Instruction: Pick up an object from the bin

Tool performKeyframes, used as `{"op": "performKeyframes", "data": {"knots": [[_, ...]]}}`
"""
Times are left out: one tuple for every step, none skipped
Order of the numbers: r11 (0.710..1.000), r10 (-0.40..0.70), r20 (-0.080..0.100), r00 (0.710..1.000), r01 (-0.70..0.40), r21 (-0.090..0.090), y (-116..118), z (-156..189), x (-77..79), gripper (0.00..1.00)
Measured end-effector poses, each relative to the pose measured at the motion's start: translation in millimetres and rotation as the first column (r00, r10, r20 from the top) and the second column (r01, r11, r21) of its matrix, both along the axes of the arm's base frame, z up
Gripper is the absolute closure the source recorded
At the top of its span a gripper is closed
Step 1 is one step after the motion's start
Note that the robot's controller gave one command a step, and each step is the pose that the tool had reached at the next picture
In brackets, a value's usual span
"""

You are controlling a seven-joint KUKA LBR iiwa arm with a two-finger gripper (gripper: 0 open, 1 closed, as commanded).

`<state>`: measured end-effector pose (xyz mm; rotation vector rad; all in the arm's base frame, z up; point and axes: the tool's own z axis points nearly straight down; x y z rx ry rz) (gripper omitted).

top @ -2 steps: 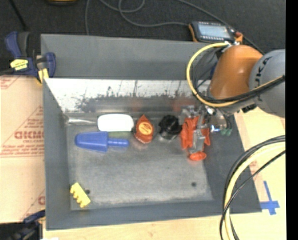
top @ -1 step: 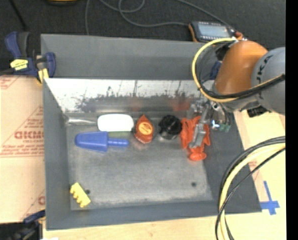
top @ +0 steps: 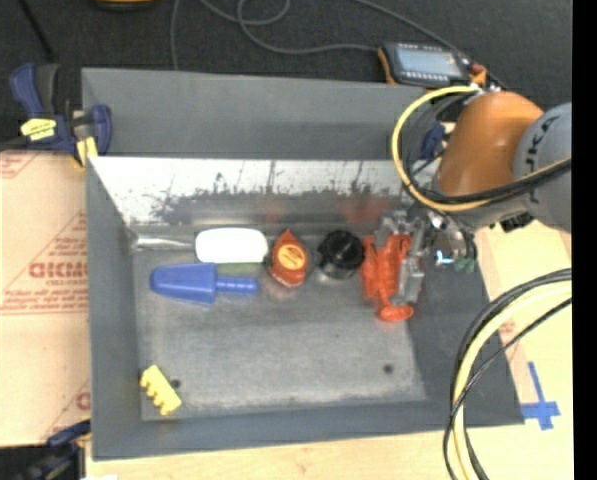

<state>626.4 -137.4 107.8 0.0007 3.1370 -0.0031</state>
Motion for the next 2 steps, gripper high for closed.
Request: {"op": "performKeyframes", "data": {"knots": [[0.994,-0.113,-0.002,0.994,0.113,0.003,0,7,-7.0,0.00],[0.983,-0.181,0.008,0.983,0.181,0.001,-11,-33,18.5,1.00]]}}
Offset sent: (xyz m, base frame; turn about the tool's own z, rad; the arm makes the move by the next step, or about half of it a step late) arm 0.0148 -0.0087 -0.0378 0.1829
